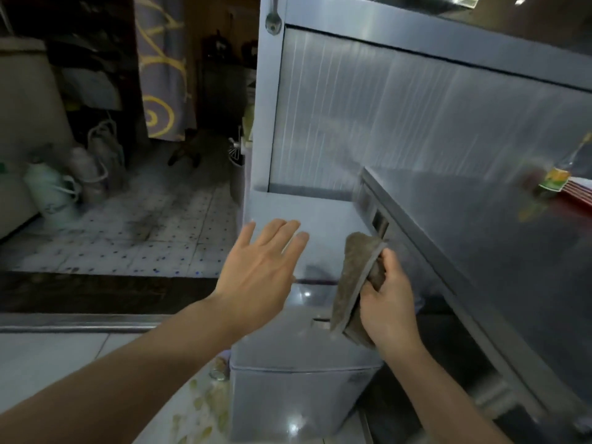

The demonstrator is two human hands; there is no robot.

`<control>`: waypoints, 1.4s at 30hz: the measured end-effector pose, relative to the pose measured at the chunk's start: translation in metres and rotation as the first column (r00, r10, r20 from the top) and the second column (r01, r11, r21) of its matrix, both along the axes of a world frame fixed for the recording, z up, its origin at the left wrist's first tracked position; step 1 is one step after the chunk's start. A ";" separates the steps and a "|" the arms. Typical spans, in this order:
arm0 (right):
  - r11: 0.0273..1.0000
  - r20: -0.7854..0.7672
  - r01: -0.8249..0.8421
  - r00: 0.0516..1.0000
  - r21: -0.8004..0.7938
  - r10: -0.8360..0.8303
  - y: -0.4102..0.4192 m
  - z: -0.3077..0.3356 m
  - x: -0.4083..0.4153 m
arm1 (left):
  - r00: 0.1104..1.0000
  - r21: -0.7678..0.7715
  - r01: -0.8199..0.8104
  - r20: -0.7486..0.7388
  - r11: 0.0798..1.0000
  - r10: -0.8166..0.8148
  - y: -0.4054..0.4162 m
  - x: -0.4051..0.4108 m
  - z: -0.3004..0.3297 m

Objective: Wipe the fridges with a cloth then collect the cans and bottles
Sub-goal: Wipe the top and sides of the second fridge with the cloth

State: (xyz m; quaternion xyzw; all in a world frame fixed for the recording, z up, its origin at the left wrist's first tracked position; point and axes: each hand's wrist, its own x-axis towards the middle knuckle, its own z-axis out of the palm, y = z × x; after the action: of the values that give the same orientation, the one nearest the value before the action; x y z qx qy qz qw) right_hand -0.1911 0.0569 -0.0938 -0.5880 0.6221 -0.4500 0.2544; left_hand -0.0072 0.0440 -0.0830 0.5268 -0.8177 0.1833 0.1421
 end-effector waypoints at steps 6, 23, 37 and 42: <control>0.993 -0.105 -0.078 0.991 0.090 0.088 0.013 0.101 0.039 | 0.997 0.115 -0.011 -0.069 0.993 0.019 0.023 0.039 0.098; 0.969 -0.443 -0.248 0.869 -0.005 0.221 0.061 0.269 0.113 | 0.211 0.626 0.164 -0.777 0.762 0.593 0.067 0.084 0.265; 0.908 -0.288 -0.394 0.894 -0.143 0.343 0.065 0.310 0.147 | 0.207 0.618 0.333 -0.784 0.712 0.585 0.114 0.145 0.307; 0.918 -0.261 -0.358 0.915 -0.168 0.309 0.057 0.317 0.185 | 0.289 0.618 0.421 -0.786 0.664 0.547 0.096 0.169 0.313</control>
State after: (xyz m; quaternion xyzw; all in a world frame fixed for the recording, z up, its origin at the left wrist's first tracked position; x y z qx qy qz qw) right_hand -0.0063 0.1136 0.2231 -0.7577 0.4856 -0.3924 0.1901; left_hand 0.1615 0.1399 0.2295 0.5686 -0.5319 -0.5128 0.3617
